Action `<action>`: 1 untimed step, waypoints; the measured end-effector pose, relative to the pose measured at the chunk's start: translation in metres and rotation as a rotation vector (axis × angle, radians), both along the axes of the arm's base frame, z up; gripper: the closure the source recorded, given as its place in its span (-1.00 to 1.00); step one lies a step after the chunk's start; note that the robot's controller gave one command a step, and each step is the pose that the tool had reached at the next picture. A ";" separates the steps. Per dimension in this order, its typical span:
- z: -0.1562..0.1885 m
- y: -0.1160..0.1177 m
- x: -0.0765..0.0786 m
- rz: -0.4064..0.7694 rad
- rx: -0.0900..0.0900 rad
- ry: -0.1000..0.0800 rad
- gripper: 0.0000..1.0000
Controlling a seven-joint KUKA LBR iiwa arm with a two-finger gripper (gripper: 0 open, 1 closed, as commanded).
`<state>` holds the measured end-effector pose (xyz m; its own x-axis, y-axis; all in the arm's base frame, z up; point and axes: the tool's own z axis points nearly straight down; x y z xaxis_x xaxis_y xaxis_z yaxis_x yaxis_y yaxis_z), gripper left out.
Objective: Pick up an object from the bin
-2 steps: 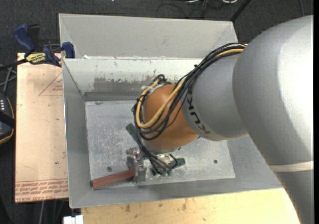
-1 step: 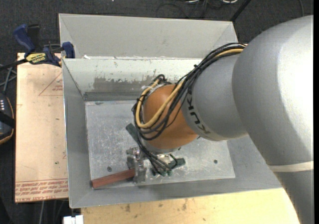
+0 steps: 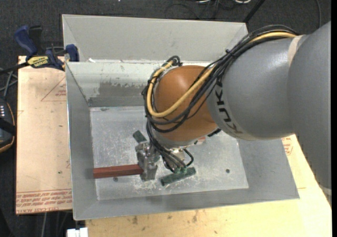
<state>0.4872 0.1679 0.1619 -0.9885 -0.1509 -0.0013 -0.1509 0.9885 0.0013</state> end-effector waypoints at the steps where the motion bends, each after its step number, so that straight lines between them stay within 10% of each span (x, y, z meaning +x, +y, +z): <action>1: 0.000 0.000 0.000 0.000 0.000 0.000 1.00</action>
Offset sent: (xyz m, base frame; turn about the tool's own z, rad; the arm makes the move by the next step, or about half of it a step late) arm 0.0410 -0.0385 -0.0613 -0.1029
